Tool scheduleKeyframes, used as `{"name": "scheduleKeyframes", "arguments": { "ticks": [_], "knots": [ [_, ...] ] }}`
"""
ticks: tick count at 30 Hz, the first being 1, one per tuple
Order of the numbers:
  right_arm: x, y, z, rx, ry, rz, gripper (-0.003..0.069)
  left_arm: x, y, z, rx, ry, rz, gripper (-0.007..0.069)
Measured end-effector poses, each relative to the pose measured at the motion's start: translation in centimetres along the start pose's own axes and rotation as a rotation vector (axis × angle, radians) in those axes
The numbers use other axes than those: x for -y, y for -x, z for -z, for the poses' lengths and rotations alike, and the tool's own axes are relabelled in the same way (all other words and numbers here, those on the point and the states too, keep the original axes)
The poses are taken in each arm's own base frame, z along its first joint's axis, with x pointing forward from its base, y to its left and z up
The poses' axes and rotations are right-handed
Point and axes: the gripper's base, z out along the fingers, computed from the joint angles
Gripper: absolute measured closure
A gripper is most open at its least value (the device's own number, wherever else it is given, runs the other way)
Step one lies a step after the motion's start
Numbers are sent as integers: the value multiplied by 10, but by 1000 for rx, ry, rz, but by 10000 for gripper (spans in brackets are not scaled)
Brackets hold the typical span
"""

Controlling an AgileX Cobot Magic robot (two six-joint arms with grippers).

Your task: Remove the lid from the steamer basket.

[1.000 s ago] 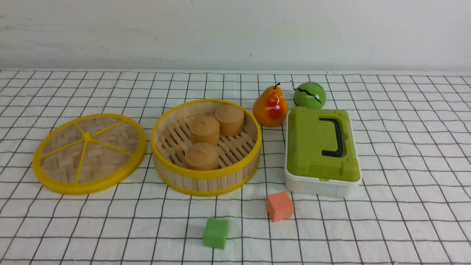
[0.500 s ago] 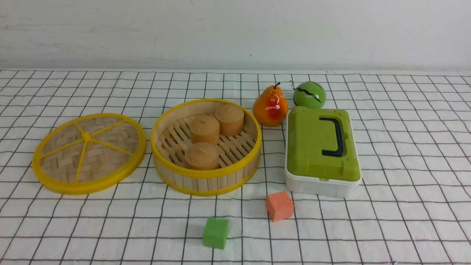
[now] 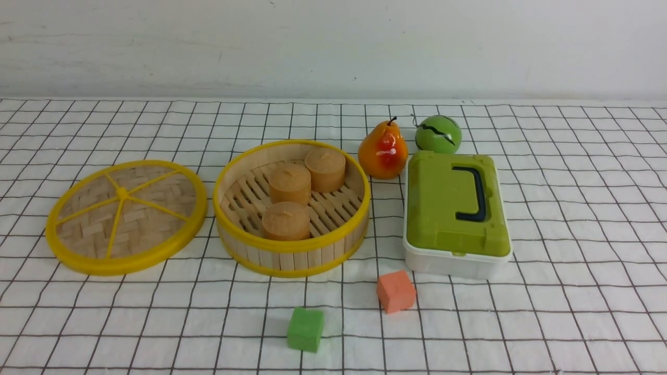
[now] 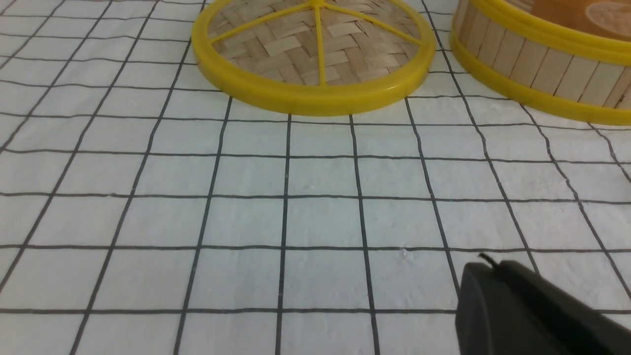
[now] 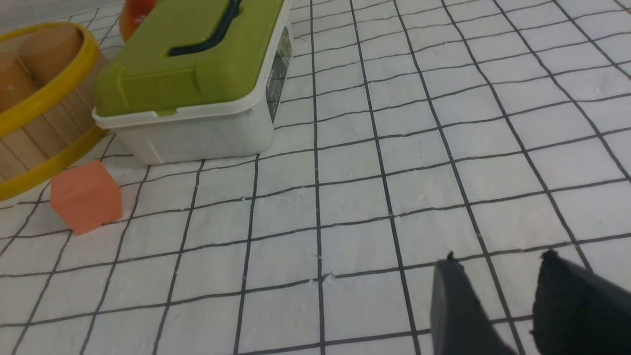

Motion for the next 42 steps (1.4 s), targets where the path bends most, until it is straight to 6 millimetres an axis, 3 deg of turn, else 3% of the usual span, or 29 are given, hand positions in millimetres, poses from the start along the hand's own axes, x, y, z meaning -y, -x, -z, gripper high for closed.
{"name": "scheduleKeyframes", "arguments": {
  "ticks": [42],
  "knots": [
    [0,0,0,0,0,0,419,0,0,0,-1,-1,1,606]
  ]
}}
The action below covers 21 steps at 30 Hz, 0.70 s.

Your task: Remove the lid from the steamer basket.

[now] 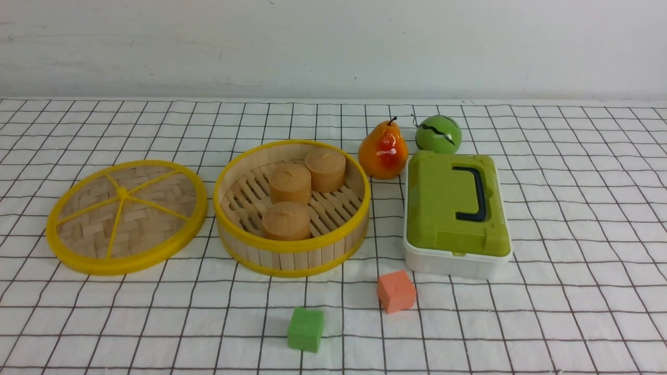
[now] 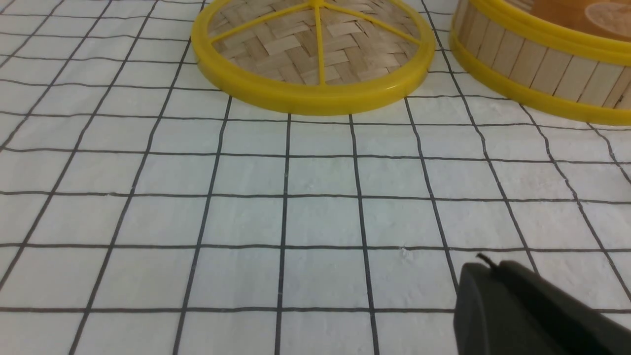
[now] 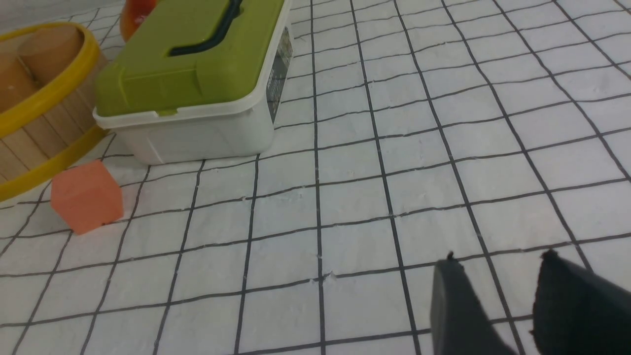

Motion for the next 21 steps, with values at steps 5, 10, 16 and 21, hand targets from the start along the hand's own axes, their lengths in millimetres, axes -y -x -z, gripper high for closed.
{"name": "scheduleKeyframes", "arguments": {
  "ticks": [5,10,16,21],
  "knots": [
    [0,0,0,0,0,0,419,0,0,0,0,0,0,603],
    [0,0,0,0,0,0,419,0,0,0,0,0,1,596],
    [0,0,0,0,0,0,419,0,0,0,0,0,1,589],
    [0,0,0,0,0,0,419,0,0,0,0,0,1,585]
  ]
}}
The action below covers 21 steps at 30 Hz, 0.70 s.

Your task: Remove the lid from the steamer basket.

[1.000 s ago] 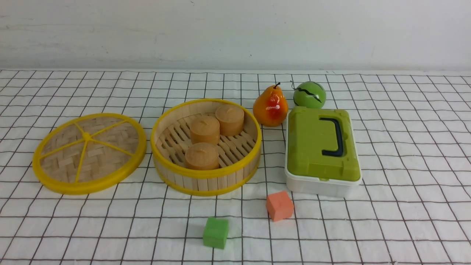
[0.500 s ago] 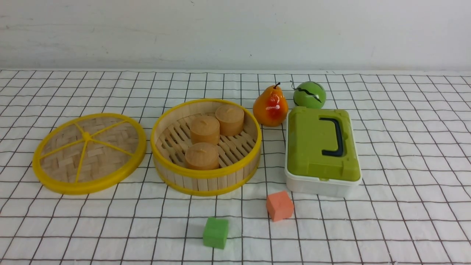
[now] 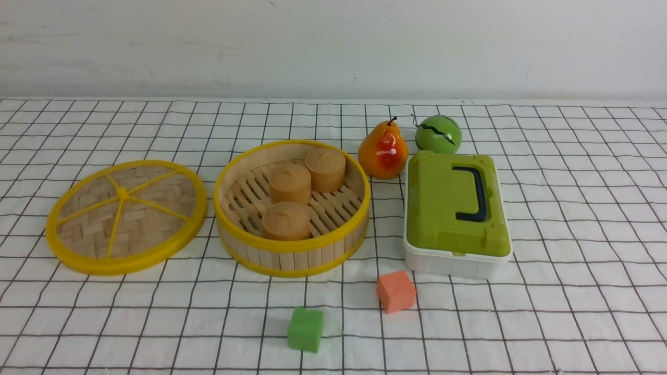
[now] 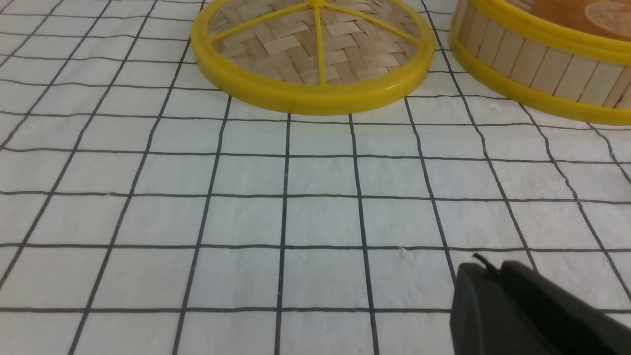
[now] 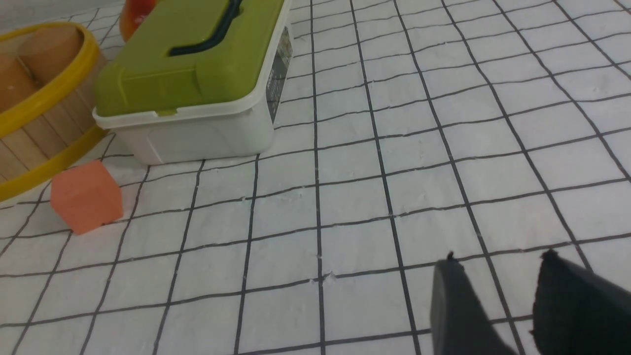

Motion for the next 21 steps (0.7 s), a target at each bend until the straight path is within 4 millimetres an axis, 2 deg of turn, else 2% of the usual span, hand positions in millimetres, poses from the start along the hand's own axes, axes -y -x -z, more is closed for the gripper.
{"name": "scheduleKeyframes", "arguments": {
  "ticks": [21],
  "knots": [
    [0,0,0,0,0,0,419,0,0,0,0,0,0,556]
  ]
}}
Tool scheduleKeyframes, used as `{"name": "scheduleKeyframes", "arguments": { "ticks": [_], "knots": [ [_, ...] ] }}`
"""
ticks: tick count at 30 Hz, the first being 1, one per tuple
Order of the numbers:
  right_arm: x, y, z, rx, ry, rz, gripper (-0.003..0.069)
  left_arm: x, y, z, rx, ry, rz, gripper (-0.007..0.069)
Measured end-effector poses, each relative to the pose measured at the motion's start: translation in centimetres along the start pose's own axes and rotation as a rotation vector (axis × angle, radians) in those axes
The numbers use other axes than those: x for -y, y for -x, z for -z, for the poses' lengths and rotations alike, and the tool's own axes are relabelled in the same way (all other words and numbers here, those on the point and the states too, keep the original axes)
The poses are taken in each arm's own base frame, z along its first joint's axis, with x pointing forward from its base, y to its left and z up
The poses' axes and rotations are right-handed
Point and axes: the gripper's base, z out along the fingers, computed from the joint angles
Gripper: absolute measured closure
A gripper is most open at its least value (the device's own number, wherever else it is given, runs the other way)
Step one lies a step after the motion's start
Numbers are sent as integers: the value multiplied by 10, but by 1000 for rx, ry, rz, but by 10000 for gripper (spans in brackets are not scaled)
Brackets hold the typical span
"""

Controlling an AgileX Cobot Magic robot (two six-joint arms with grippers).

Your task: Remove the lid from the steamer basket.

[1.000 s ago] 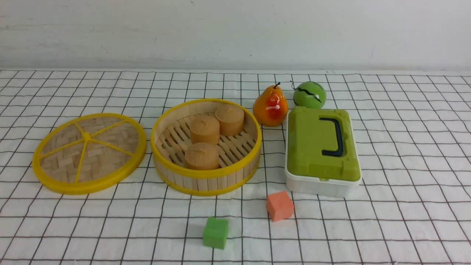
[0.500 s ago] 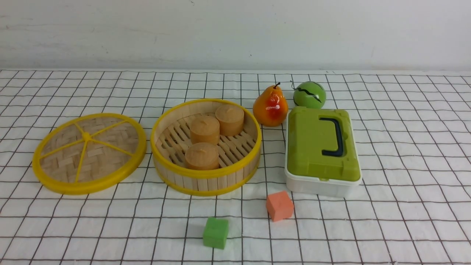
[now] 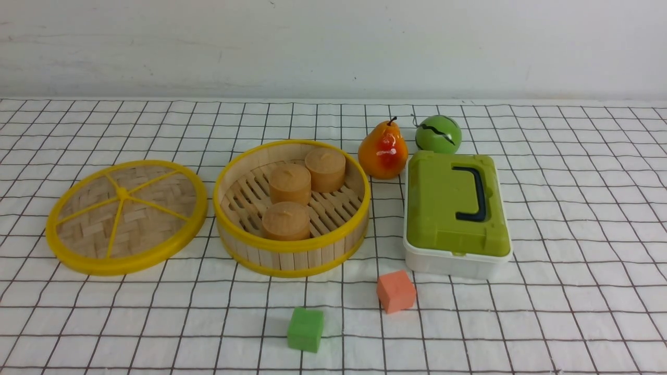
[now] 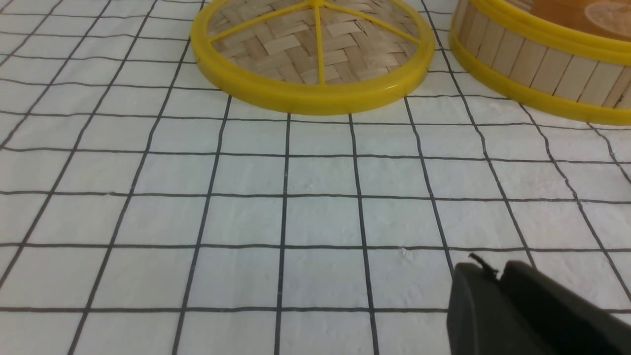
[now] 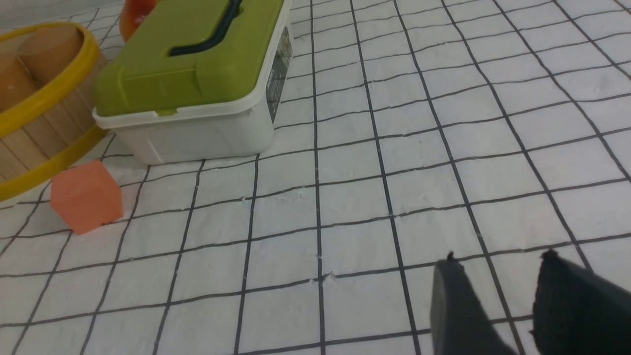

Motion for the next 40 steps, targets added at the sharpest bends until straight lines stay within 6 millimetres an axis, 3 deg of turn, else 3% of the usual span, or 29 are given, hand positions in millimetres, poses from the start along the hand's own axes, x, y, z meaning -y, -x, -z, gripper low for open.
{"name": "scheduleKeyframes", "arguments": {
  "ticks": [40],
  "knots": [
    [0,0,0,0,0,0,419,0,0,0,-1,0,0,528]
  ]
}}
